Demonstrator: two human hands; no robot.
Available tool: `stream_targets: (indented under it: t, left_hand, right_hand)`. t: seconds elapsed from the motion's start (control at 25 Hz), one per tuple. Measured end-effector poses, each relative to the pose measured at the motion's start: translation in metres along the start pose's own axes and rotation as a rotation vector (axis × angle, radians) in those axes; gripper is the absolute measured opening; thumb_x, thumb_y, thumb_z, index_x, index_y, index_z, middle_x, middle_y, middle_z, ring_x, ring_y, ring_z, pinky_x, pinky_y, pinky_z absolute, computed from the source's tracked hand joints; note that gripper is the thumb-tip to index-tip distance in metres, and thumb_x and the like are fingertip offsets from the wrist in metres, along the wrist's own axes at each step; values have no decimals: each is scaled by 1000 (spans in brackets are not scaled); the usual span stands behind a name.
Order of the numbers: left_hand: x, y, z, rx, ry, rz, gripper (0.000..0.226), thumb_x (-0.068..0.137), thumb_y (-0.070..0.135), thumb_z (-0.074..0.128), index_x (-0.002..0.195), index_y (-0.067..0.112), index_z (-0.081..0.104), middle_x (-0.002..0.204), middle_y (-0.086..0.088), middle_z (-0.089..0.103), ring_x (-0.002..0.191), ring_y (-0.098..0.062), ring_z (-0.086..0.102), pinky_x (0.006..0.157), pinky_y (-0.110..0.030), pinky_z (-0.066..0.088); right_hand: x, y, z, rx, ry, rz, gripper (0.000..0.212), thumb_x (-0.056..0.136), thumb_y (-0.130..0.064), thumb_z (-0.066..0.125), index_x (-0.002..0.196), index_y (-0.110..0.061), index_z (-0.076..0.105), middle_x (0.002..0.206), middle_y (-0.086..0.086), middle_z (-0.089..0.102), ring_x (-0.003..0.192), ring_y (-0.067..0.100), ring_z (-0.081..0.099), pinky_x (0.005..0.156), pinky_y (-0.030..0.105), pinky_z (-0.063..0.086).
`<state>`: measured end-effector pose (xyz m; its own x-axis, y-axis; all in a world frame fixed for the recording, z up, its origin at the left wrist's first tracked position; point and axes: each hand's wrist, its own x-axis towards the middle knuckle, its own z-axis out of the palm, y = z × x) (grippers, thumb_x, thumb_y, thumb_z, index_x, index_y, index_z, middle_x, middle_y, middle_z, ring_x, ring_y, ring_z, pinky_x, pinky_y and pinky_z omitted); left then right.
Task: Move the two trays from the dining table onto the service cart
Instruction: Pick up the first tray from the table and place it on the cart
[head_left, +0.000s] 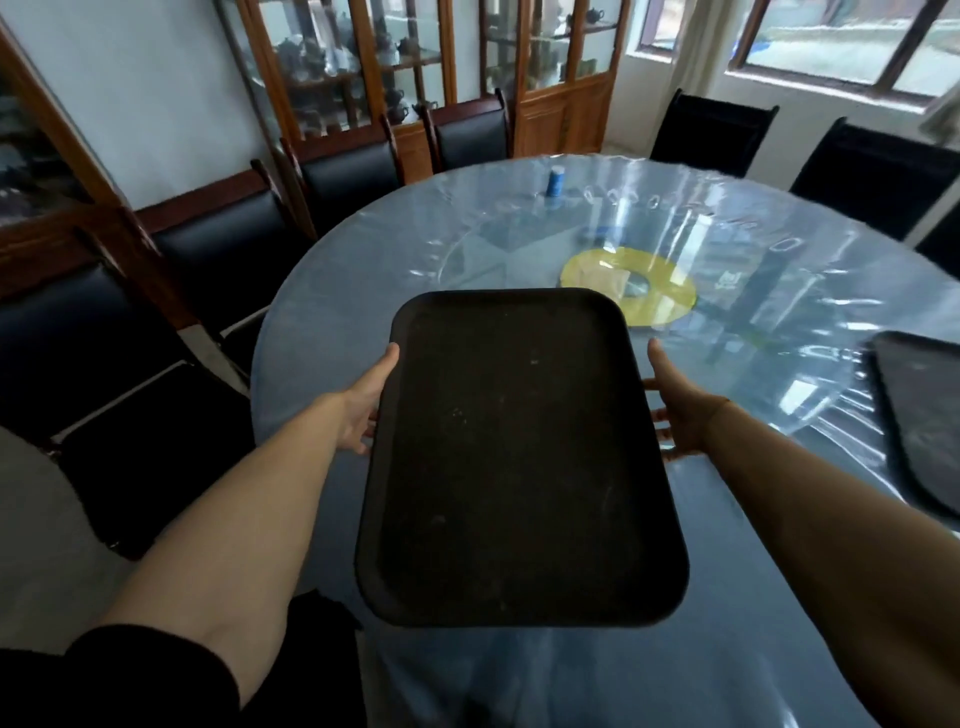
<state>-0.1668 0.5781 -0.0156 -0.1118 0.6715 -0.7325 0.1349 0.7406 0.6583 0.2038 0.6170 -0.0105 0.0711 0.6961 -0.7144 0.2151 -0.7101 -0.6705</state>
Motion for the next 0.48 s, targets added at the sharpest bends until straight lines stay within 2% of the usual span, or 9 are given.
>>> stream_targets:
  t: [0.08, 0.32, 0.48]
  left_hand:
    - [-5, 12, 33, 40, -47, 34, 101, 68, 96, 32, 131, 21, 59, 128, -14, 58, 119, -33, 51, 107, -51, 38]
    - [-42, 35, 153, 157, -124, 143, 91, 72, 93, 35, 117, 20, 66, 106, -10, 64, 101, -28, 59, 84, -39, 47]
    - [-73, 39, 242, 292, -177, 247, 91, 75, 91, 28, 111, 18, 66, 96, -9, 64, 88, -23, 59, 66, -33, 44]
  right_hand:
    - [-19, 17, -36, 46, 49, -19, 87, 76, -90, 22, 125, -25, 52, 127, 14, 53, 116, 34, 50, 96, 51, 40]
    - [-90, 81, -143, 161, 192, -37, 89, 76, -89, 27, 124, -20, 57, 126, 14, 57, 114, 32, 55, 99, 50, 43]
    - [-145, 130, -210, 244, 305, -32, 92, 73, -92, 25, 119, -20, 58, 117, 10, 58, 104, 29, 55, 90, 46, 44]
